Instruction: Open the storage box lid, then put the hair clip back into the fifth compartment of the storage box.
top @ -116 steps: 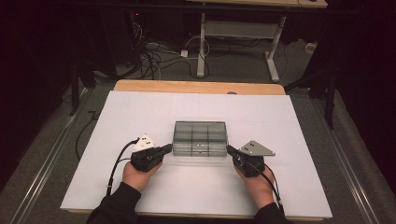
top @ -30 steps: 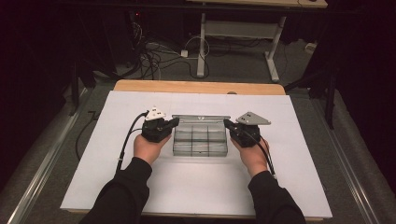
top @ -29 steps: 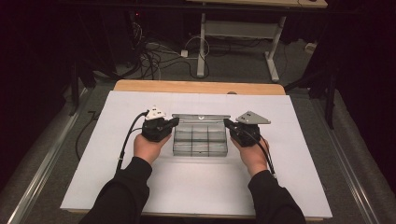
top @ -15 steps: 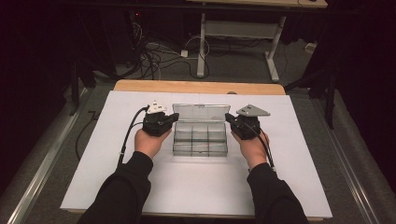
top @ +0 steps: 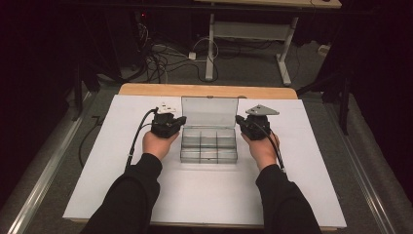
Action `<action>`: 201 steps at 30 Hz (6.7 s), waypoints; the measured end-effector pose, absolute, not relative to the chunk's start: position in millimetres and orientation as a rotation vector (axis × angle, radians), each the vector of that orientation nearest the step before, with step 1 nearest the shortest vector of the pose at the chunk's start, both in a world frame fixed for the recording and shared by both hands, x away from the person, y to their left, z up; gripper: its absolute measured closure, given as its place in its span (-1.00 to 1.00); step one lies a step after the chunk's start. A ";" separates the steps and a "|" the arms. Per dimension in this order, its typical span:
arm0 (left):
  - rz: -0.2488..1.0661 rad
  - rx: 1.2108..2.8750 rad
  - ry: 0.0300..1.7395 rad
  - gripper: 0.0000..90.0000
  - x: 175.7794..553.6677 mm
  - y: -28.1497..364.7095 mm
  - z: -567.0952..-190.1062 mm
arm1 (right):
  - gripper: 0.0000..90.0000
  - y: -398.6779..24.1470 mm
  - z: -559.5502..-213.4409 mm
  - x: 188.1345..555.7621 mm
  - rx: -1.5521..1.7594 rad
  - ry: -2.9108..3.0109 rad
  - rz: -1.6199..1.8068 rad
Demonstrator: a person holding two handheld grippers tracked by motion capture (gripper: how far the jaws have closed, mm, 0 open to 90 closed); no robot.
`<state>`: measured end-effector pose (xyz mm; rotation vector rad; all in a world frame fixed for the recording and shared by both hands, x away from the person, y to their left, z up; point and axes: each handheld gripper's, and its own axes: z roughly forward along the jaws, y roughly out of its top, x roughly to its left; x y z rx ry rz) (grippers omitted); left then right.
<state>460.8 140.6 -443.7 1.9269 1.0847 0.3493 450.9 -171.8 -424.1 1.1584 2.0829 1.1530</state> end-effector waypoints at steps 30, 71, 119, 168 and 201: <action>0.378 1.905 1.013 0.94 353.8 216.8 -468.5 | 1.00 -222.0 -450.4 355.8 1.156 2.099 1.169; 0.387 1.913 1.005 -0.75 320.3 236.7 -474.7 | -0.72 -273.2 -462.1 294.3 1.173 2.059 1.262; 0.397 1.939 0.981 -1.00 322.6 224.5 -478.7 | -0.17 -277.5 -468.9 285.3 1.177 2.227 1.086; 0.375 1.951 0.954 -1.00 319.7 219.7 -480.8 | 0.54 -267.4 -477.2 295.8 1.125 2.393 0.976; 0.405 1.951 0.947 -1.00 315.3 219.3 -477.3 | 0.85 -268.5 -474.3 294.2 1.106 2.402 1.020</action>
